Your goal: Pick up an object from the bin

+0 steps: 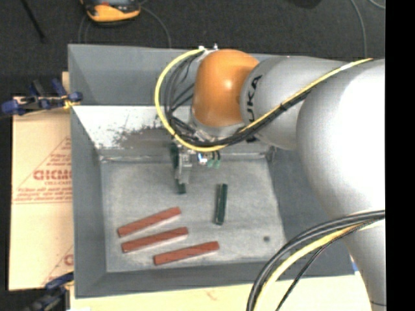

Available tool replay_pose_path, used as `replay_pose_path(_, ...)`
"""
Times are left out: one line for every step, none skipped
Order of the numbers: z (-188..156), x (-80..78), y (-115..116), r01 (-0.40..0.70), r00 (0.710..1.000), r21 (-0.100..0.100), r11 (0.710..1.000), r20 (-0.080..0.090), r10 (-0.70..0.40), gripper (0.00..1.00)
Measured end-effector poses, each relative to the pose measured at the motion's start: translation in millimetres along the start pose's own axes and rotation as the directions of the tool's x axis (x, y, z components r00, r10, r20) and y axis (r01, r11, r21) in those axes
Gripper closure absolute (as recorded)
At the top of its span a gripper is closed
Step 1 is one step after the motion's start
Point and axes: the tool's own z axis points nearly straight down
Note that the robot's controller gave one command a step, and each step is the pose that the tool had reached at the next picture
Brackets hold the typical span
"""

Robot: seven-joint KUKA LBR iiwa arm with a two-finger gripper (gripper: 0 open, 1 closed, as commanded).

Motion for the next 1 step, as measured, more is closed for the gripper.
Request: replay_pose_path(0.0,0.0,0.0,0.0,1.0,0.0,1.0,0.0,0.0,1.0)
